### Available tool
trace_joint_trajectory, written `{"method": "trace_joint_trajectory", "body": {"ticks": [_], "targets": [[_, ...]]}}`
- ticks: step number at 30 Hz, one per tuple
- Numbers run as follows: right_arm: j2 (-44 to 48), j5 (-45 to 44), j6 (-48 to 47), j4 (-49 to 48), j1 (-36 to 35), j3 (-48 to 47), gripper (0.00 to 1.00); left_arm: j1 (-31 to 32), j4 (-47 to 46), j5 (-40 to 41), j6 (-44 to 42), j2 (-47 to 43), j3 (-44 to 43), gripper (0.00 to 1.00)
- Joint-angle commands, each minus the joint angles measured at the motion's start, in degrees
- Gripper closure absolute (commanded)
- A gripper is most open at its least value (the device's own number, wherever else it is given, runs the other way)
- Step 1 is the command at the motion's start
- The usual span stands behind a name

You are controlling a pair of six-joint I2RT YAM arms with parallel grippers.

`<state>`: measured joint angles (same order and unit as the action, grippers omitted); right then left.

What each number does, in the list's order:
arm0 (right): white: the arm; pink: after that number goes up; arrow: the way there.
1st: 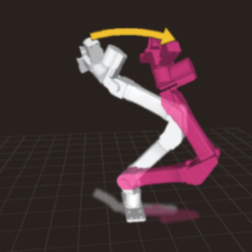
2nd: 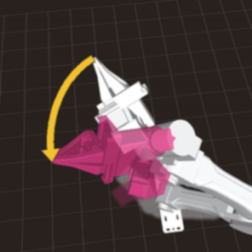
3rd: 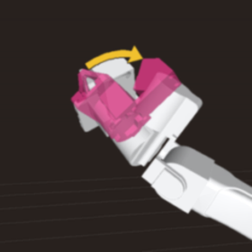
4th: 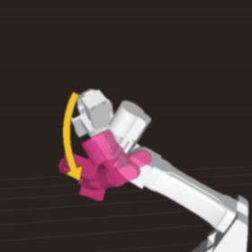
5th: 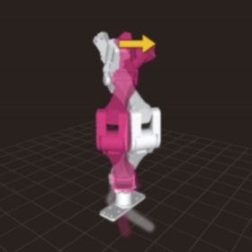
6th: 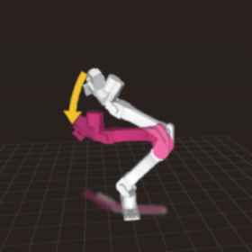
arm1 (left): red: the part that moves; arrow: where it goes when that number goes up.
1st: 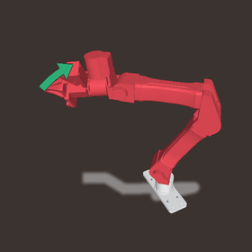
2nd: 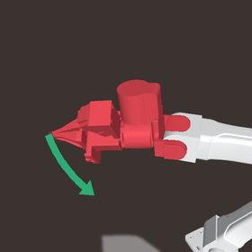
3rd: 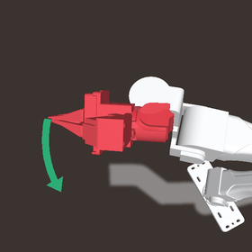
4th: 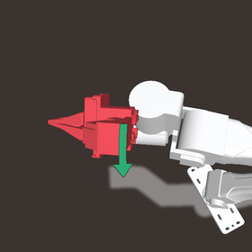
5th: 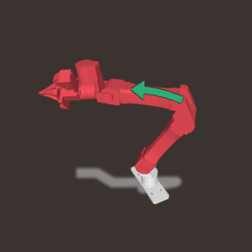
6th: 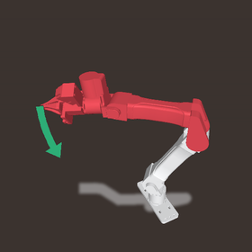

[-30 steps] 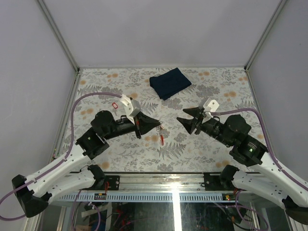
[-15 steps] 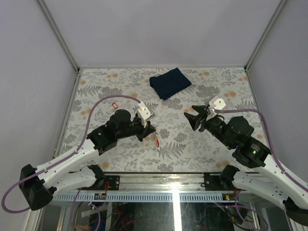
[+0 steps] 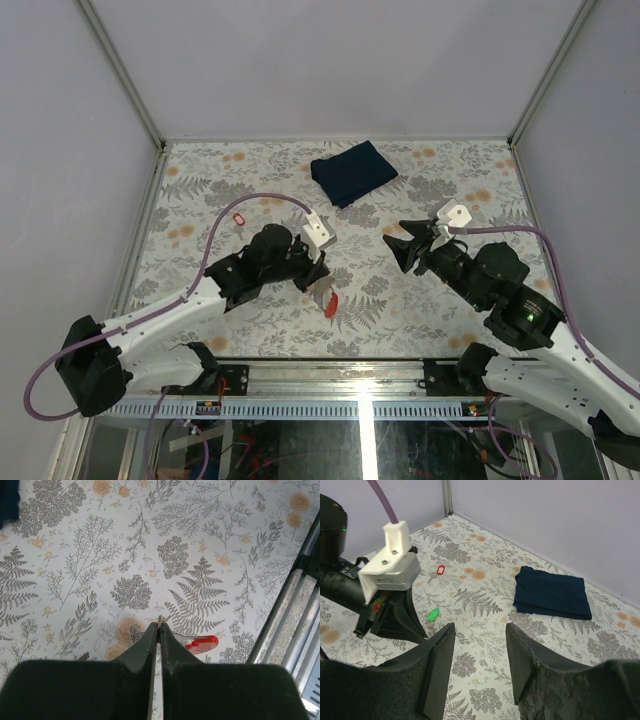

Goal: Put the keys on the keyring

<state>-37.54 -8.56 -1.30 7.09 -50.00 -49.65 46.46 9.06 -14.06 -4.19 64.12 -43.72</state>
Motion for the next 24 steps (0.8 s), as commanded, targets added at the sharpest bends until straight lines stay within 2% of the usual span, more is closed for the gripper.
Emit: {"method": "trace_joint_trajectory", "body": {"ticks": [1, 16, 21, 24], "targets": [[1.8, -1.5, 1.3, -1.5, -0.3, -0.8, 0.48, -0.1, -1.1, 0.7, -1.0, 4.3, -2.1, 1.00], [5.0, -6.3, 5.4, 0.6, -0.3, 1.6, 0.48, 2.4, -9.0, 0.2, 3.7, 25.0, -10.4, 0.99], [5.2, -8.4, 7.1, 1.4, -0.3, 2.5, 0.48, 2.6, -10.6, 0.6, 5.5, 29.3, -12.7, 0.87], [5.3, -9.5, 7.7, 1.4, -0.3, 3.2, 0.48, 2.6, -12.4, 1.2, 6.3, 28.8, -11.7, 0.67]]}}
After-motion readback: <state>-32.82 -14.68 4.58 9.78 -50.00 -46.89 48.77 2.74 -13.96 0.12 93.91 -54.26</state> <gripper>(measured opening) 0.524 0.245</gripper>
